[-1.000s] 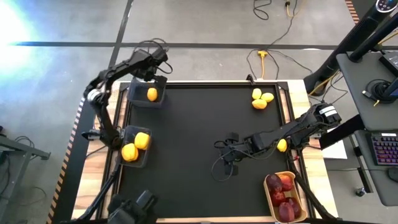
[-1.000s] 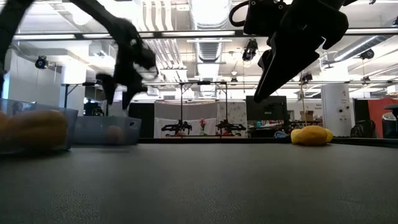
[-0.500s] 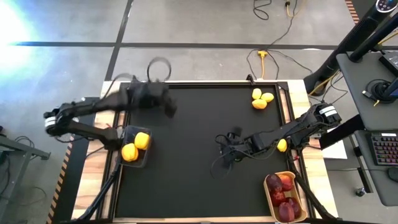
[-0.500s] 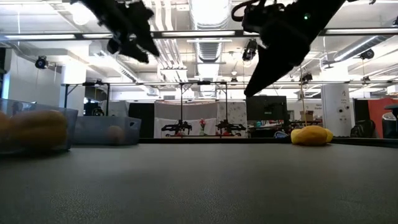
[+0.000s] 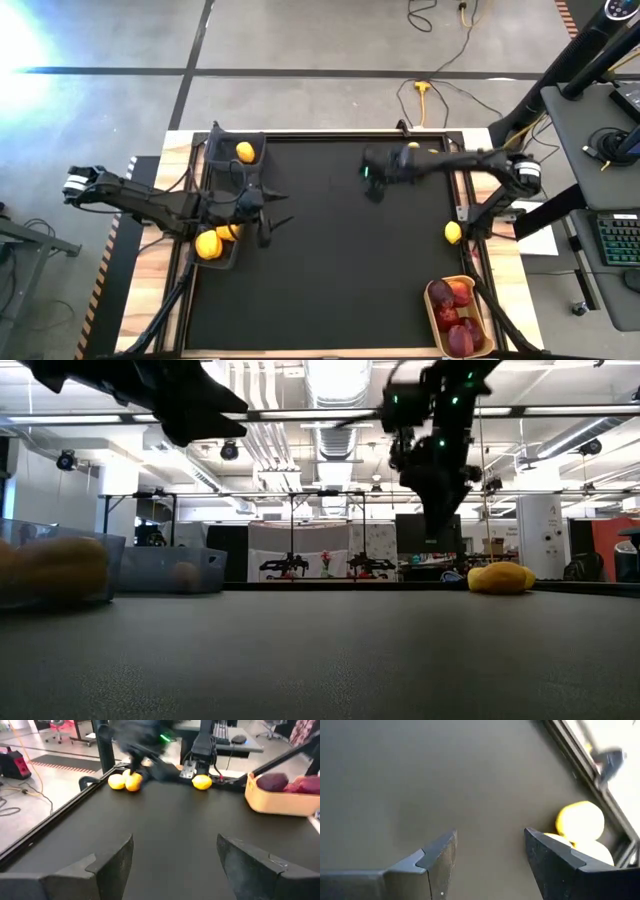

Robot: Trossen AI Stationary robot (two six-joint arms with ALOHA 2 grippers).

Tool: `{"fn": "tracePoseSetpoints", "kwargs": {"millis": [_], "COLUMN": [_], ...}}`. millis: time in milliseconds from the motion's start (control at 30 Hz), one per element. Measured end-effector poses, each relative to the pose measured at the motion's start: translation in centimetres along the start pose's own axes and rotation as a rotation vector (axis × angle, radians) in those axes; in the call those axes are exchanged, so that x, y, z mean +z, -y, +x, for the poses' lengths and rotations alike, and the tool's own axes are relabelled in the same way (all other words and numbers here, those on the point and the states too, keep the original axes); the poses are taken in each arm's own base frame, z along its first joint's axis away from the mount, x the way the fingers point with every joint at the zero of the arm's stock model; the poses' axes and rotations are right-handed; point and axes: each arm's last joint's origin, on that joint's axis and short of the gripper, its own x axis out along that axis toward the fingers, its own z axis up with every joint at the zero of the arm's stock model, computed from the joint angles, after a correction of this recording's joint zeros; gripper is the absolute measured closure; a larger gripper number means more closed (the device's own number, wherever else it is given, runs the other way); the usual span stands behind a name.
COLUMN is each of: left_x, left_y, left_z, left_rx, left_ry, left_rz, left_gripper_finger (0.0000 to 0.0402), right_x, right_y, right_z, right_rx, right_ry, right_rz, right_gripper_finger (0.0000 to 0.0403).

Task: Sort produce into baskets
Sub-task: Move the lemon to the top center of the table

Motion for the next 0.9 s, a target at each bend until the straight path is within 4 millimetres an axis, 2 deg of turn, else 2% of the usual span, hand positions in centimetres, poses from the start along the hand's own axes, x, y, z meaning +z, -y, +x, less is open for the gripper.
{"fn": "tracePoseSetpoints", "kwargs": {"millis": [133,200,267,500,700,900], "left_x": [-0.3,-0.5,-0.5,-0.6,-0.6,-0.6], "left_y": [-0.2,-0.3,-0.3,-0.4,-0.5,-0.5], "left_z": [0.0,0.0,0.0,0.0,0.0,0.0], "left_rx": [0.03,0.043,0.044,0.071,0.105,0.105], "left_ry": [-0.02,-0.036,-0.038,-0.041,-0.036,-0.036], "left_rz": [0.031,0.04,0.042,0.09,0.091,0.091], "left_gripper_finger": [0.0132,0.0132,0.0132,0.0132,0.0132,0.0132], "right_x": [1.4,1.3,0.9,-0.1,0.0,-0.5], "right_y": [5.5,7.5,8.6,8.3,8.6,9.4], "right_z": [1.7,2.8,3.9,7.7,9.6,11.5], "right_rx": [0.037,0.04,0.041,0.014,-0.139,-0.036], "right_ry": [-0.141,-0.22,-0.31,-0.535,-0.615,-0.694], "right_rz": [0.085,0.091,0.072,-0.073,-0.169,-0.121], "right_gripper_finger": [0.0181,0.0181,0.0176,0.0113,0.0052,0.004]}}
